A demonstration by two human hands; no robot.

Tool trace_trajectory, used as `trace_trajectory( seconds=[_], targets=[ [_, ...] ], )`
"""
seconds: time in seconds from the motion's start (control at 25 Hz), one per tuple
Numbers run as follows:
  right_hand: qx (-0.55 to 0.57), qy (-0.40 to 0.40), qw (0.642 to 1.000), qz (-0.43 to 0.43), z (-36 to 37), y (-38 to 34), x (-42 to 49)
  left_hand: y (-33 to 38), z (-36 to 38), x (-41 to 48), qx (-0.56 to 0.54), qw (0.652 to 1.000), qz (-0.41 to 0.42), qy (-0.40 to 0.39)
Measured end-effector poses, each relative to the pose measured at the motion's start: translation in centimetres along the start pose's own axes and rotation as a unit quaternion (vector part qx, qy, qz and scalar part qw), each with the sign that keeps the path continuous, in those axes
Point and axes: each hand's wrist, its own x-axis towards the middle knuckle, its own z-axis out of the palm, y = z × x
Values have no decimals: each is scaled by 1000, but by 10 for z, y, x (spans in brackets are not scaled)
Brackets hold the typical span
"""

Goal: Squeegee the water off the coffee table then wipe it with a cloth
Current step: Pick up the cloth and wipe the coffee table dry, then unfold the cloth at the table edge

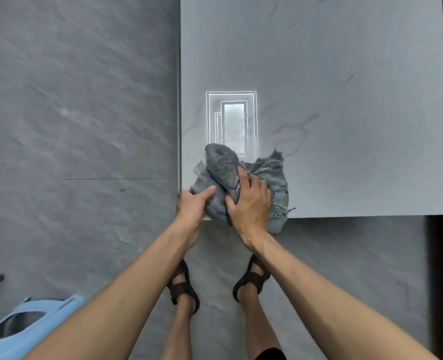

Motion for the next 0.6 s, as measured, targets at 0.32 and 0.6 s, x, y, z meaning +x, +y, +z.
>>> trace_trajectory(
  seconds=[0.32, 0.6],
  targets=[
    [255, 73, 912, 312, -28, 67, -65, -7, -43, -3, 44, 999, -27, -16],
    [307, -35, 796, 520, -15, 14, -56, -12, -90, -21, 102, 994, -28, -8]
  ],
)
